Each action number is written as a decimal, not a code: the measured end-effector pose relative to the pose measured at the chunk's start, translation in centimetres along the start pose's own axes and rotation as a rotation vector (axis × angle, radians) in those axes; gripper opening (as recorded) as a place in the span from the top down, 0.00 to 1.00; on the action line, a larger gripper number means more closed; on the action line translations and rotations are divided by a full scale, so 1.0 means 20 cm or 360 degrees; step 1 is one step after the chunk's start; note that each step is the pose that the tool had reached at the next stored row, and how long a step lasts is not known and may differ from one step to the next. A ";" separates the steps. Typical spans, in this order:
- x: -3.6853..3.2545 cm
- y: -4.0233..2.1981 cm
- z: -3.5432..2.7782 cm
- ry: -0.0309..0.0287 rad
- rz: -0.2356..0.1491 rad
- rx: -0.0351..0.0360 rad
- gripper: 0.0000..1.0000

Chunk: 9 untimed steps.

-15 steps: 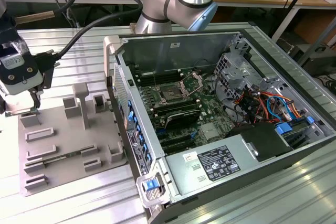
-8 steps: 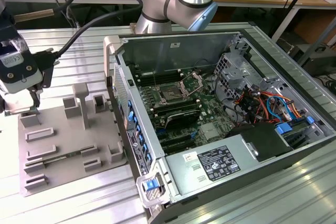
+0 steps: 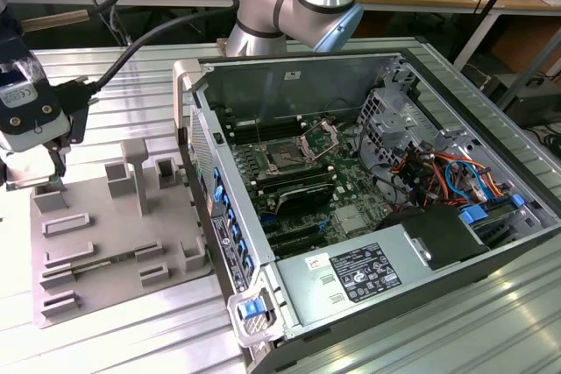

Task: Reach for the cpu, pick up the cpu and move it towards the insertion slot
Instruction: 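Pick up the cpu and move it towards the insertion slot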

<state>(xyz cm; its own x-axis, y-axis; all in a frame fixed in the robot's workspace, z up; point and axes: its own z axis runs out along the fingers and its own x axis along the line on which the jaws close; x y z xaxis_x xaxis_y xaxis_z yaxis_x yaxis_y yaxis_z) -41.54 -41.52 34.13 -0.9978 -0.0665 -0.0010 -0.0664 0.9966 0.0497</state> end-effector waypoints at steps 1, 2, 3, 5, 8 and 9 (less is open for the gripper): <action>0.000 0.000 -0.002 0.00000 0.0000 0.0000 0.45; 0.000 0.000 -0.003 0.00000 0.0000 0.0000 0.45; 0.000 0.000 -0.006 0.00001 0.0000 0.0000 0.45; 0.000 0.000 -0.010 -0.00001 0.0000 0.0000 0.45; 0.000 0.001 -0.017 0.00000 0.0000 0.0000 0.45; 0.000 0.001 -0.020 0.00001 0.0000 0.0000 0.45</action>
<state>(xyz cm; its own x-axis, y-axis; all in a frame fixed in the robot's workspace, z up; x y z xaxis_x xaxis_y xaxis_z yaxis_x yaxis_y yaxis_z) -41.54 -41.52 34.53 -0.9978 -0.0665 -0.0009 -0.0664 0.9965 0.0497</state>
